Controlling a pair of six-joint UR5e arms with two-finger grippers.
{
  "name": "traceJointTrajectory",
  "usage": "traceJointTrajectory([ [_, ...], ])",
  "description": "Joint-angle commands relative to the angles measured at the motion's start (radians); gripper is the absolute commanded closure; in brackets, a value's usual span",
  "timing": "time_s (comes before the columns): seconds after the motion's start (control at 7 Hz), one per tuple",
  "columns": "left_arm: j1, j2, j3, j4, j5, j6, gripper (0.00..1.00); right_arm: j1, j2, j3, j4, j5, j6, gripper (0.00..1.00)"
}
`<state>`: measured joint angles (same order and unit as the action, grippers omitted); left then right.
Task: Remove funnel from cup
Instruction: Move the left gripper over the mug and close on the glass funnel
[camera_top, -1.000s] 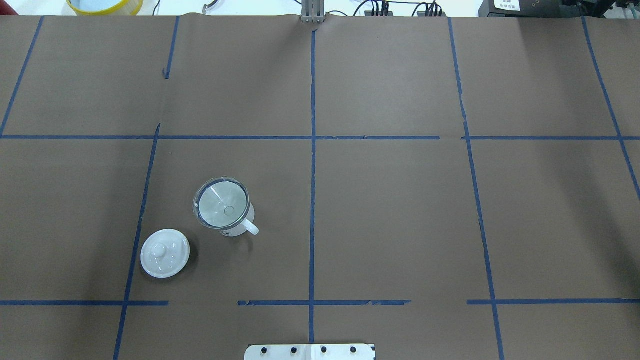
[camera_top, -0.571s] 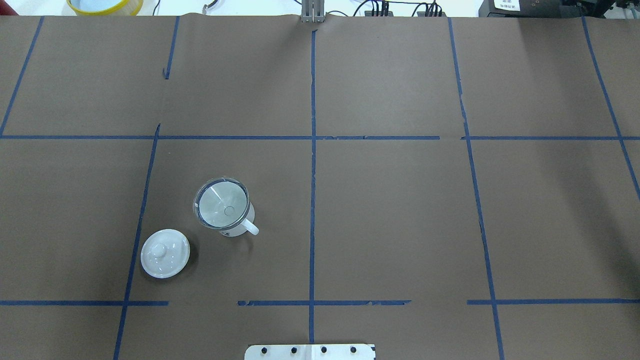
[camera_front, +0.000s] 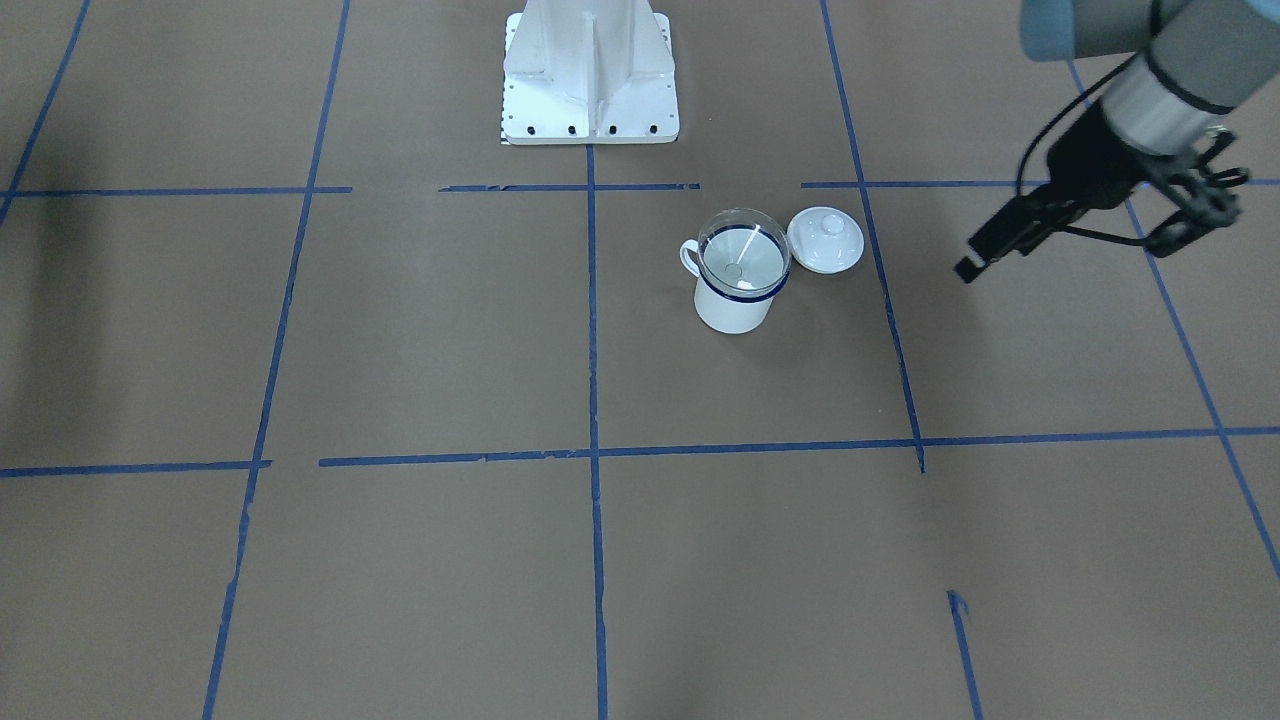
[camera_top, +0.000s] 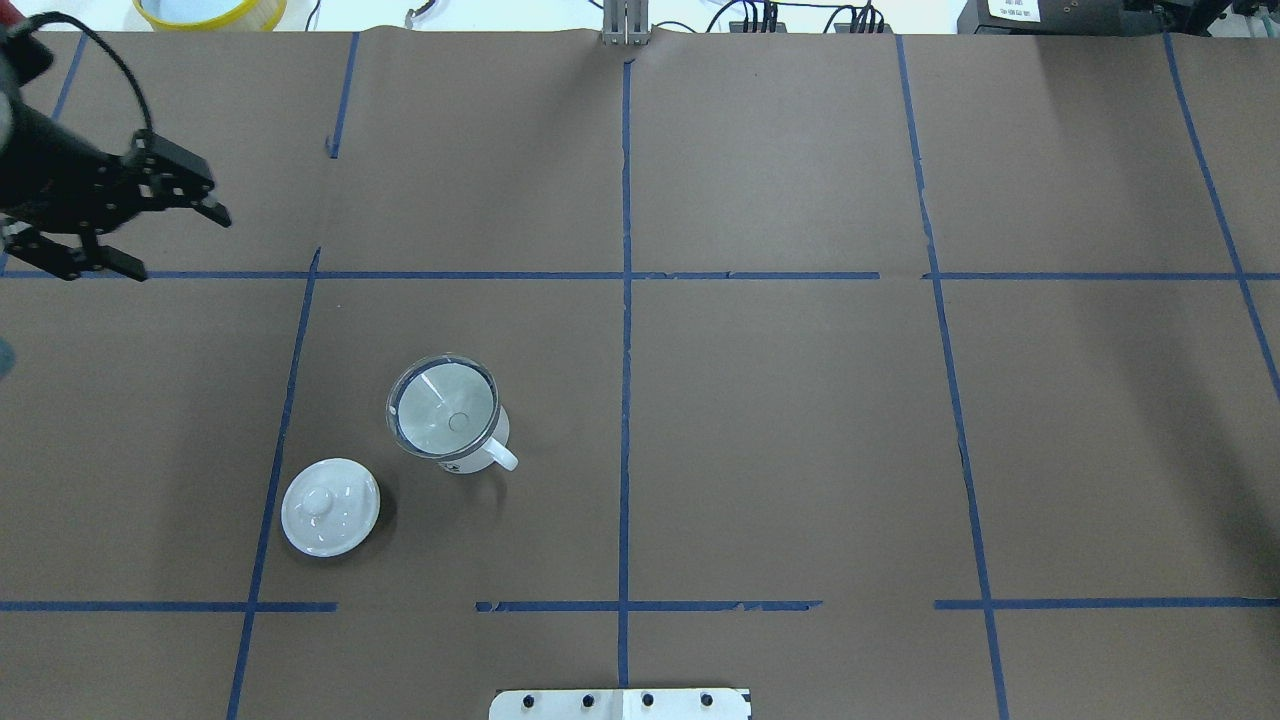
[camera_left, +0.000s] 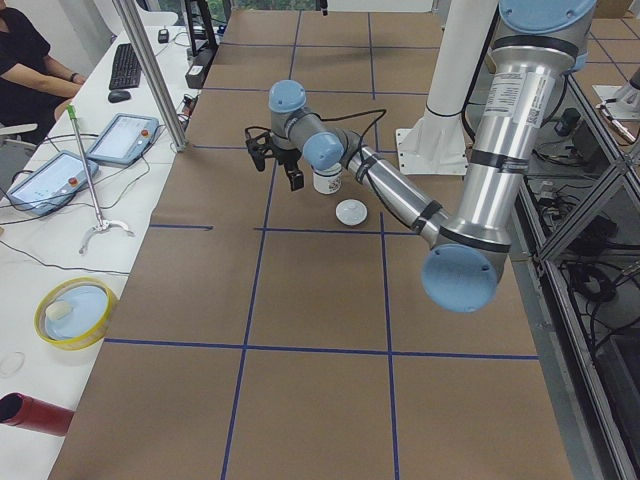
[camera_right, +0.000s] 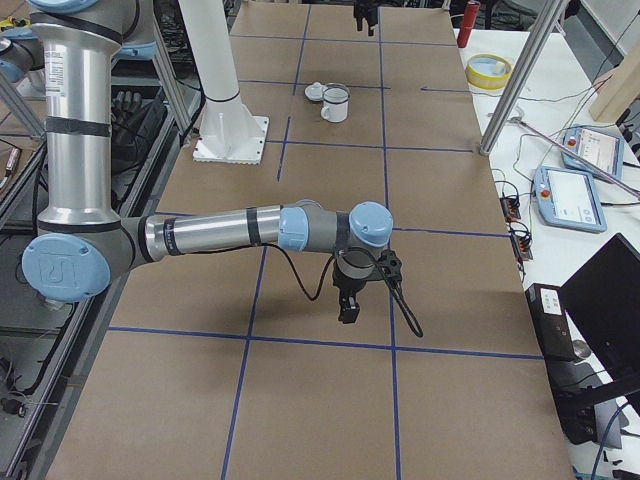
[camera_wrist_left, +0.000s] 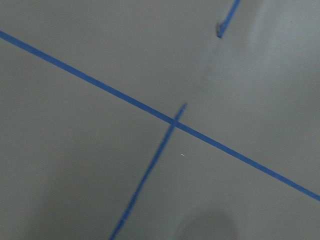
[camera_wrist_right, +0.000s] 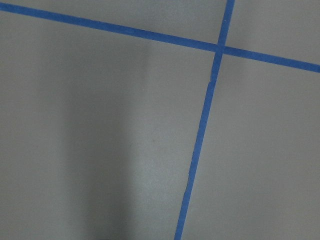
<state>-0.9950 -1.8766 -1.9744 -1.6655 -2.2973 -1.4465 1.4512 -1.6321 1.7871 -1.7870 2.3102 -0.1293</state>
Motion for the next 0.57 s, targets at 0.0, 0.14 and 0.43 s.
traceJointTrajectory([
  [0.0, 0.160, -0.215, 0.080, 0.099, 0.071, -0.155, 0.00, 0.000, 0.000, 0.000, 0.000, 0.000, 0.000, 0.00],
  [0.14, 0.180, -0.245, 0.084, 0.105, 0.073, -0.169, 0.05, 0.000, 0.000, 0.000, 0.000, 0.000, 0.000, 0.00],
  [0.43, 0.237, -0.307, 0.202, 0.104, 0.093, -0.170, 0.05, 0.000, 0.000, 0.000, 0.000, 0.000, -0.001, 0.00],
])
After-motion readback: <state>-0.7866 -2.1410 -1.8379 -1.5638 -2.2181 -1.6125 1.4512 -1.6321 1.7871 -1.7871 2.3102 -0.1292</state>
